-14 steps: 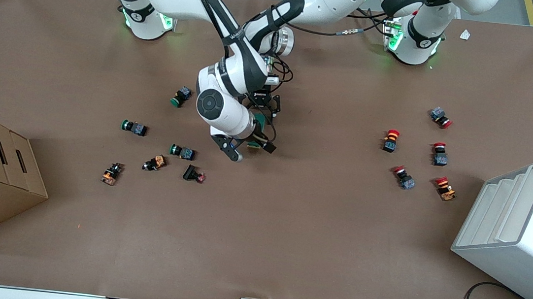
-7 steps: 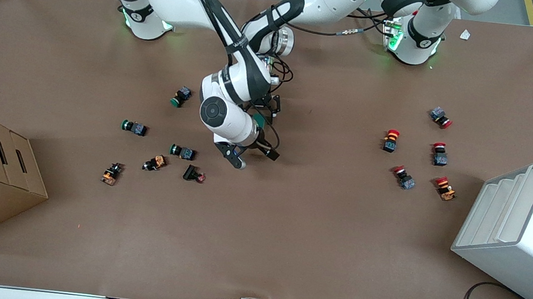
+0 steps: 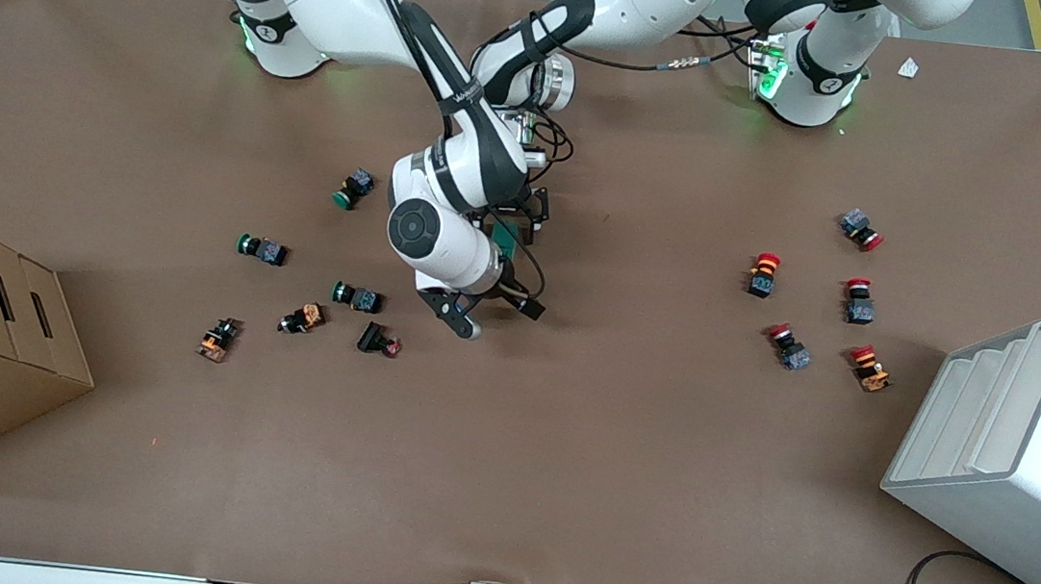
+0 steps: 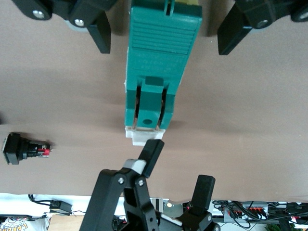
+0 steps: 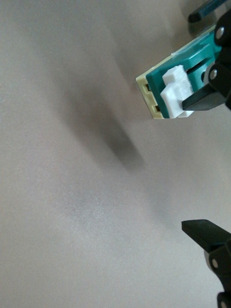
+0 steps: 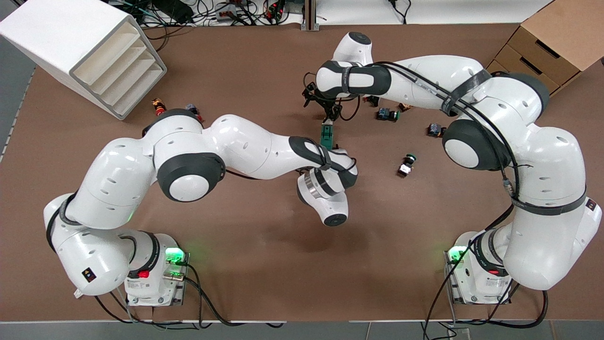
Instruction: Close load switch with both arms
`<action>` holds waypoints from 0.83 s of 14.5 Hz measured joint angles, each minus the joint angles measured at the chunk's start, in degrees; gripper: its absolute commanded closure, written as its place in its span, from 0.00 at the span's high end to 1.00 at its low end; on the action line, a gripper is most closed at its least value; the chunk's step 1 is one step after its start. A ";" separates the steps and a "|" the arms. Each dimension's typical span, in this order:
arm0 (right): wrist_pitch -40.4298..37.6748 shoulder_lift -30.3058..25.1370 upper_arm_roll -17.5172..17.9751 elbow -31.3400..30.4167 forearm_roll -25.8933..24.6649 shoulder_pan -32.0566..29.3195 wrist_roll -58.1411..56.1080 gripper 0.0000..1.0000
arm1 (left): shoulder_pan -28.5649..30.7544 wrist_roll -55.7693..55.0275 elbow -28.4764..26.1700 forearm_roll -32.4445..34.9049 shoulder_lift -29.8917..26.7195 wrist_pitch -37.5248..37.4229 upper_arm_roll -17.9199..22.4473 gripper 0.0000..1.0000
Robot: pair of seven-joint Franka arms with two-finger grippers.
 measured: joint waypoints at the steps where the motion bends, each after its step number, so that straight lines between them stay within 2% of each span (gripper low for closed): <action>1: -0.02 0.00 0.00 0.02 -0.27 -0.10 -0.30 1.00 | -0.01 0.00 0.00 0.00 0.00 0.00 0.06 0.98; 6: -2.54 0.02 -0.15 0.89 -4.39 -1.86 -1.59 1.00 | -0.04 0.00 0.02 0.00 0.00 0.00 0.10 0.98; 9: -9.10 -0.38 -0.49 2.66 -10.49 -5.21 -4.91 1.00 | -0.04 0.00 0.05 0.00 0.00 0.00 0.11 0.98; 12: -18.04 -3.74 -0.91 4.13 -12.81 -10.11 -14.08 1.00 | -0.03 0.88 0.28 0.00 0.00 -0.03 0.22 0.96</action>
